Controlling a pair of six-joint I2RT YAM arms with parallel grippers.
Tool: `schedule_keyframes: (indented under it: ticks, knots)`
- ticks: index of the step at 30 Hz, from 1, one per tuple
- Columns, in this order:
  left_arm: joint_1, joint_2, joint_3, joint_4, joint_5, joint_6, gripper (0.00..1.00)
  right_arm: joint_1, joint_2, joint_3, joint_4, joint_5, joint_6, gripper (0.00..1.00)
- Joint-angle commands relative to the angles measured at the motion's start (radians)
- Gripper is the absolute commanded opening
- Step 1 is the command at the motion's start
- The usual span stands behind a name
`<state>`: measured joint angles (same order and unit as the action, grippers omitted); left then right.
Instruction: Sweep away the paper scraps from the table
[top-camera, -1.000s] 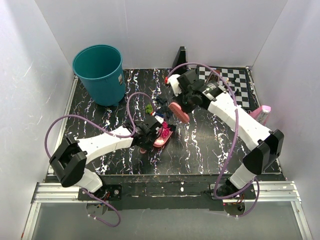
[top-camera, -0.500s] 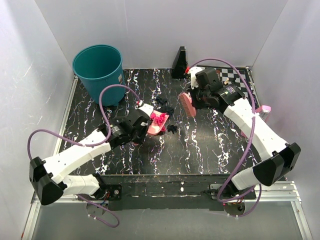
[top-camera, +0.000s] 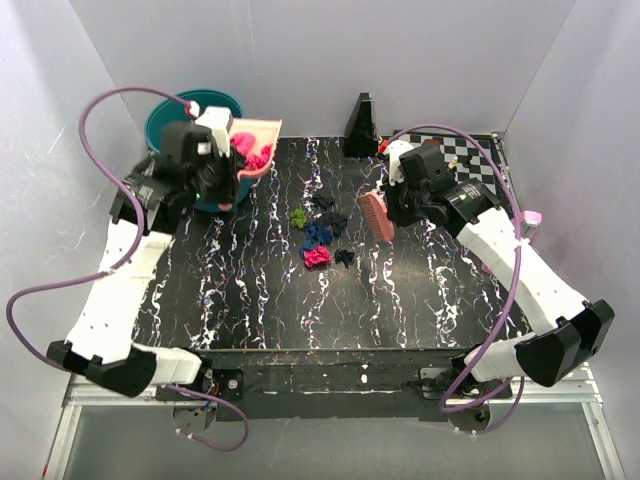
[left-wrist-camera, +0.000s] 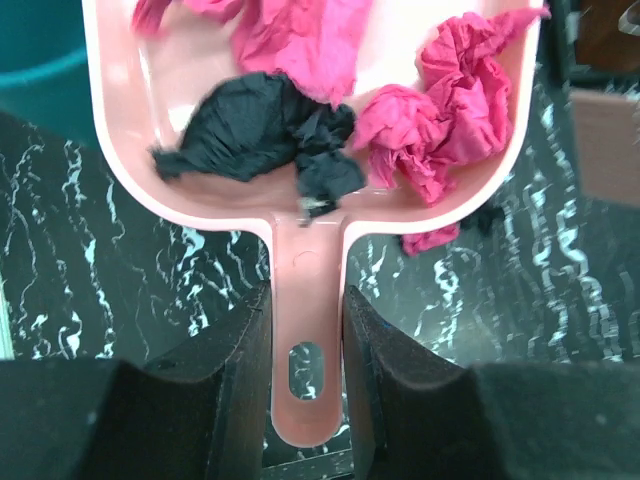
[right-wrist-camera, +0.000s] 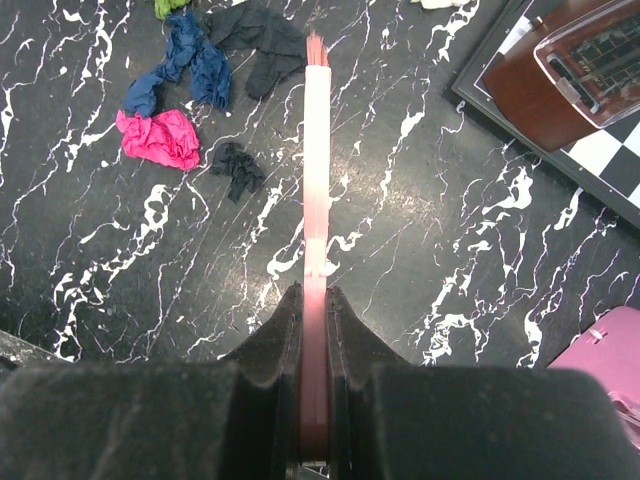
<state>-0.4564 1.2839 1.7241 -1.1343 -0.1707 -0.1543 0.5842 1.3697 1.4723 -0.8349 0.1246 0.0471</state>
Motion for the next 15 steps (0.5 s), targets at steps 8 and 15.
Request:
schedule_keyframes:
  ticks: [8,15]
  knots:
    - [0.454,0.307,0.390,0.155,0.675,-0.265,0.00,-0.004,-0.122,-0.081,0.066,0.003,0.016,0.01]
    - [0.668,0.308,-0.136,1.171,1.207,-1.091,0.00,-0.006,-0.127,-0.087,0.066,-0.016,0.028,0.01]
